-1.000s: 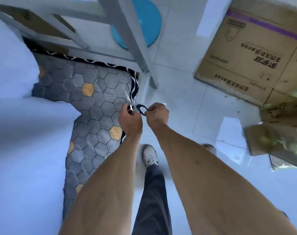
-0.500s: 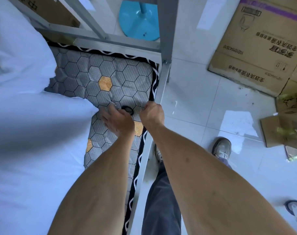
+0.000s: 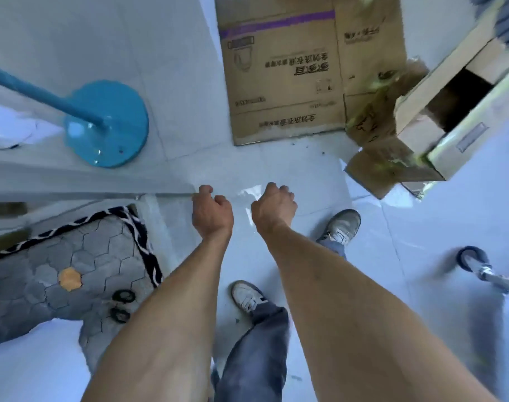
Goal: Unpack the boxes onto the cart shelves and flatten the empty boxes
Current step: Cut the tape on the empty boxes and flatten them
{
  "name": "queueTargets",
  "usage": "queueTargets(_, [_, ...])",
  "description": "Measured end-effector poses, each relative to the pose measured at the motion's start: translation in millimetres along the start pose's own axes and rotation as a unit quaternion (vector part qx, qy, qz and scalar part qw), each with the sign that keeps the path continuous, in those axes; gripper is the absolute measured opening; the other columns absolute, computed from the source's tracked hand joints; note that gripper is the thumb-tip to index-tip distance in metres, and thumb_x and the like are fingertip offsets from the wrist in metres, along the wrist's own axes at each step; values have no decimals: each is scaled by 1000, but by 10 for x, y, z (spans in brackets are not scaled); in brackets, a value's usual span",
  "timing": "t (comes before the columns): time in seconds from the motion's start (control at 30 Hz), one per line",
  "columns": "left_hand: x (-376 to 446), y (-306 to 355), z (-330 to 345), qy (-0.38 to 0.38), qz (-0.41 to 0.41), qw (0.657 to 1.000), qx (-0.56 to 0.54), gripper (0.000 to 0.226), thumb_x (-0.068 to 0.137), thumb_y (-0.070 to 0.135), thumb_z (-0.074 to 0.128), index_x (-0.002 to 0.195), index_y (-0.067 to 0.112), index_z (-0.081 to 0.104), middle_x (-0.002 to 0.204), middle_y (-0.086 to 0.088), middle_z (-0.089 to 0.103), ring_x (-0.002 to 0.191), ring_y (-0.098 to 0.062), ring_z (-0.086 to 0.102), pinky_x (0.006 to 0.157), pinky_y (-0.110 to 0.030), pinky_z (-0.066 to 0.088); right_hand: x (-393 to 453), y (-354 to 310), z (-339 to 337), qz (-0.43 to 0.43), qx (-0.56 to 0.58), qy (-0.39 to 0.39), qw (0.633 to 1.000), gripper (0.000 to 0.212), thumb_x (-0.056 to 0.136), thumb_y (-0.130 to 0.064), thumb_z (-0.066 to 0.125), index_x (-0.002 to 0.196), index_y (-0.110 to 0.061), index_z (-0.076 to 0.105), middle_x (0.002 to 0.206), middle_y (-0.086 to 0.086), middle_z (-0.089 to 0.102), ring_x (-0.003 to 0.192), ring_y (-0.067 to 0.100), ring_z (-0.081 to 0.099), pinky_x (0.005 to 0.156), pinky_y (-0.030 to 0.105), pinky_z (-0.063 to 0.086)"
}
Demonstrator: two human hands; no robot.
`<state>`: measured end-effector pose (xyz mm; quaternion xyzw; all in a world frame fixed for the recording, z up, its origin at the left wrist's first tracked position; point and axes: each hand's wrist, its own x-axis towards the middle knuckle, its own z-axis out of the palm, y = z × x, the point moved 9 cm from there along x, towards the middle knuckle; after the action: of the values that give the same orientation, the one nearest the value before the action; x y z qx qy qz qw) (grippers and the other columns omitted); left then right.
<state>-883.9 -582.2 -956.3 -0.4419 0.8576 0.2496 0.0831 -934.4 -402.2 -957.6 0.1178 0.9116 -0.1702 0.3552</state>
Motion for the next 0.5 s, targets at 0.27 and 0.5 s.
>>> queueTargets(0.27, [-169,2361,1367,-124,116,982,82,38,94,15,48,131,14,53,128,-12,54,107,-33,59,83,-34,43,1234,1250,-1554,100,111,76,986,31,90,-16,50,120,-10,51,121,12,50,114,31,44,96,37,36])
queueTargets(0.5, [-797,4052,2531,-169,271,941,109,39,89,8,49,127,14,57,124,-11,60,110,-31,56,78,-34,42,1967,2686,-2378,196,180,119,957,26,94,-16,52,119,-8,52,125,13,51,119,31,44,93,39,41])
